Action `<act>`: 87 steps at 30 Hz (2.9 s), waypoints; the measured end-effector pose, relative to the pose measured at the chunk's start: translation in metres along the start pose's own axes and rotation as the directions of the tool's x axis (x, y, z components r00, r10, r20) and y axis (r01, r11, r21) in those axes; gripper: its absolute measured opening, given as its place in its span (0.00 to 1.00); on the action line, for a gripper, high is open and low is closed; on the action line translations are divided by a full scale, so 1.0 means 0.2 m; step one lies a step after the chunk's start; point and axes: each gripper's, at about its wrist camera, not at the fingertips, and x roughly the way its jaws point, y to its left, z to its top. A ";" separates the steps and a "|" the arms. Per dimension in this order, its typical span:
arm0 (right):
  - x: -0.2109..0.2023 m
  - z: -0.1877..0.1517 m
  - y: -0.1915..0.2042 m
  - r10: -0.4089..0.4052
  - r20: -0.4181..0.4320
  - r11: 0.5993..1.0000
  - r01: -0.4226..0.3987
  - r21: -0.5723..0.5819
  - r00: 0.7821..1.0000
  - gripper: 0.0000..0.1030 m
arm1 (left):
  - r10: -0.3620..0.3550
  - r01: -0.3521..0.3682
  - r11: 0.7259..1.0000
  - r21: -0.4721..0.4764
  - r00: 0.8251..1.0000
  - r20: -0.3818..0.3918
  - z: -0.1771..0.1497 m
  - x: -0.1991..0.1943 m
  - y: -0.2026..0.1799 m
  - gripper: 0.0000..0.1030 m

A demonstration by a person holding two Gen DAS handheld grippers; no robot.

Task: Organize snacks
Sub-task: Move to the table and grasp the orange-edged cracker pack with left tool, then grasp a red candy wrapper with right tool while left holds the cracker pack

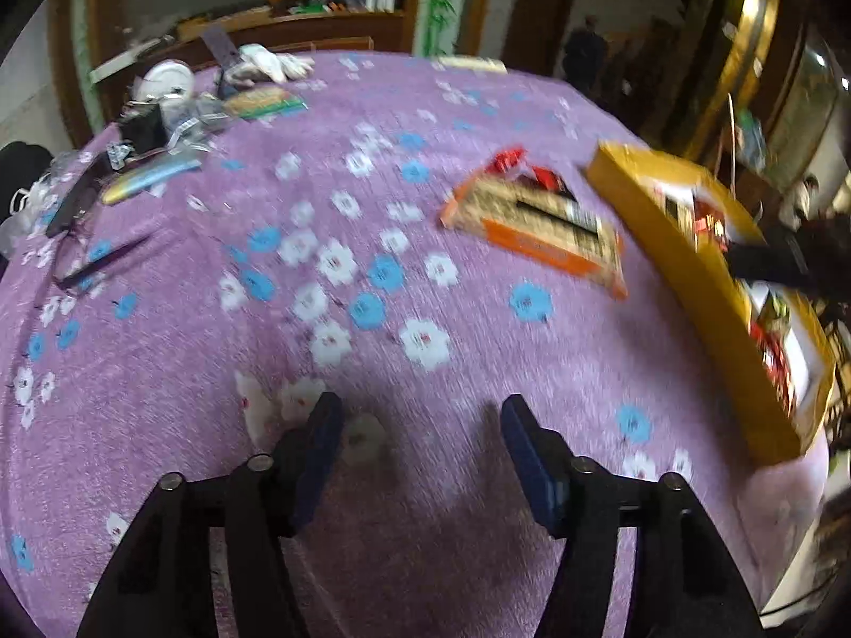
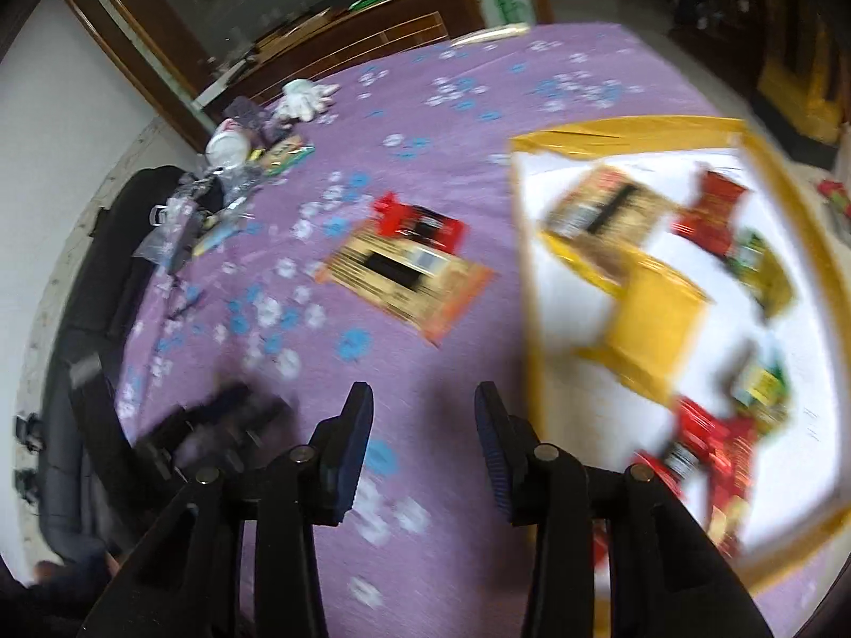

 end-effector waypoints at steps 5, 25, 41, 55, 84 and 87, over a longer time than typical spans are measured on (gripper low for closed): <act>0.24 0.24 0.05 -0.020 -0.045 1.000 0.021 0.018 0.999 0.41 | -0.032 0.032 0.999 0.013 0.999 -0.005 0.00 0.00 -0.01 0.76; 0.52 0.16 0.24 0.222 -0.259 0.975 -0.218 0.043 0.940 0.49 | -0.093 0.093 0.996 0.006 0.996 -0.003 0.00 -0.04 0.00 0.86; 0.14 0.15 0.03 0.097 -0.062 0.994 -0.093 0.059 0.993 0.49 | -0.014 0.024 0.994 0.106 0.996 -0.093 0.34 0.17 -0.06 0.87; 0.23 0.35 0.02 0.052 -0.072 0.997 -0.055 -0.049 0.996 0.49 | 0.022 -0.014 0.996 0.092 0.996 -0.081 0.36 0.24 -0.04 0.57; 0.54 0.31 0.15 0.112 -0.215 0.988 -0.133 -0.085 0.970 0.49 | -0.055 0.055 0.998 -0.021 0.998 -0.031 0.11 -0.10 0.08 0.57; 0.60 0.26 0.17 0.130 -0.261 0.981 -0.161 -0.105 0.957 0.50 | -0.056 0.055 0.998 -0.021 0.998 -0.022 0.11 -0.12 0.09 0.57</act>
